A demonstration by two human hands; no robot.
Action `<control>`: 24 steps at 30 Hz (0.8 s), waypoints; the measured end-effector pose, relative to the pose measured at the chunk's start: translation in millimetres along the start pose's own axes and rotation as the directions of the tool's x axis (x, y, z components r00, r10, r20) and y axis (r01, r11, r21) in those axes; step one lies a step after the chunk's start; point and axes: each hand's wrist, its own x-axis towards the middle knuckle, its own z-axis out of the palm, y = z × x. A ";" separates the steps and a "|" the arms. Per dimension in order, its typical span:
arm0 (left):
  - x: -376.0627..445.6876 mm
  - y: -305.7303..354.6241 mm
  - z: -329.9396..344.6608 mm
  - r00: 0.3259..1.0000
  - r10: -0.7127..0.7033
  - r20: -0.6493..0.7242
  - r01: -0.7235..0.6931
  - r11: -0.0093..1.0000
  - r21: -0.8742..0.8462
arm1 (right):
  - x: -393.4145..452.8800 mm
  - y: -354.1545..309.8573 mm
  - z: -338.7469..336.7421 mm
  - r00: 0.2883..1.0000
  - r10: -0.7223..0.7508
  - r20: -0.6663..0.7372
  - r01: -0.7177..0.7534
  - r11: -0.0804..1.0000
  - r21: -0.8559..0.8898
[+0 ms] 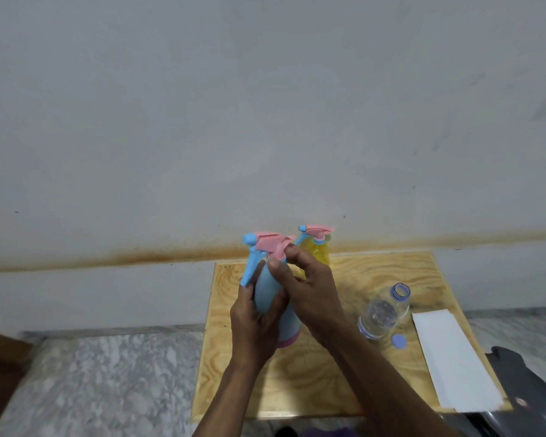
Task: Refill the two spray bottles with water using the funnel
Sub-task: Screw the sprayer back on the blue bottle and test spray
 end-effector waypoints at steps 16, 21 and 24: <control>-29.1 -2.6 -1.9 0.998 0.048 0.048 -0.050 0.998 0.049 | -22.7 -6.1 -7.0 0.987 -0.067 -0.149 0.045 0.988 -0.148; -42.6 -2.4 -3.7 0.998 0.014 0.063 -0.015 1.000 0.018 | -38.8 -6.6 -4.2 0.971 -0.014 -0.239 -0.010 0.995 -0.099; -51.6 -2.3 -6.6 0.997 -0.013 0.080 0.013 1.000 0.001 | -43.1 -12.8 -13.8 0.990 0.047 -0.136 -0.055 0.997 -0.053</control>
